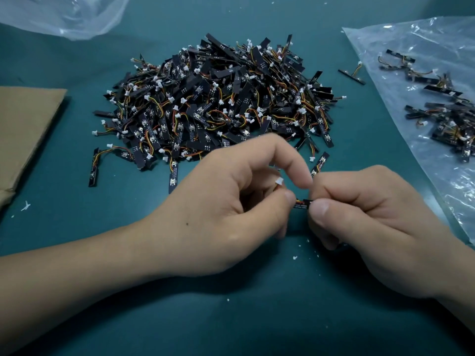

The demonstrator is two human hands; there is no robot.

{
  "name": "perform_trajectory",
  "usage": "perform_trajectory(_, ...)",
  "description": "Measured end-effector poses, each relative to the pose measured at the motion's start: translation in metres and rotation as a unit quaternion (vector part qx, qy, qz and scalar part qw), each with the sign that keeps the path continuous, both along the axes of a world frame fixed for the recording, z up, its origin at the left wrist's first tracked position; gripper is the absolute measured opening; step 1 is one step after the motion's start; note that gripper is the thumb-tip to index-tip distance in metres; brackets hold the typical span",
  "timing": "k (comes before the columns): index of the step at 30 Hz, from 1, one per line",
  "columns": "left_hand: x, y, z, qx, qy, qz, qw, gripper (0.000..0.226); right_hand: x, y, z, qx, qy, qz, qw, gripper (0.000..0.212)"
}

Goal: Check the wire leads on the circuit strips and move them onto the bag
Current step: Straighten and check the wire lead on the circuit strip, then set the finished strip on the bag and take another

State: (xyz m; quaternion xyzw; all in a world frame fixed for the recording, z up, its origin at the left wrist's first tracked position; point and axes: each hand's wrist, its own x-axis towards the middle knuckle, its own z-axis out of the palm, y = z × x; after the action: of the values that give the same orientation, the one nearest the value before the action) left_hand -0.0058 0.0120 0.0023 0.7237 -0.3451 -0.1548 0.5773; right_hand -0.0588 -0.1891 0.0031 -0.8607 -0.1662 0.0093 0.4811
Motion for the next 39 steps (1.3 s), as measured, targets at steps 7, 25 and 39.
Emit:
perform_trajectory(7, 0.000, 0.000, 0.000, 0.007, -0.002, 0.005, 1.000, 0.013, -0.001, -0.001, -0.001, 0.007, -0.018, -0.015, 1.000, 0.030)
perform_trajectory(25, 0.002, 0.000, -0.001, -0.027, -0.028, 0.084, 0.996, 0.035, 0.021, -0.021, 0.001, 0.325, 0.068, -0.227, 0.915, 0.037)
perform_trajectory(39, 0.001, 0.000, -0.001, 0.032, -0.053, 0.098, 0.993, 0.016, -0.002, 0.001, -0.012, -0.351, -0.097, -0.240, 0.900, 0.032)
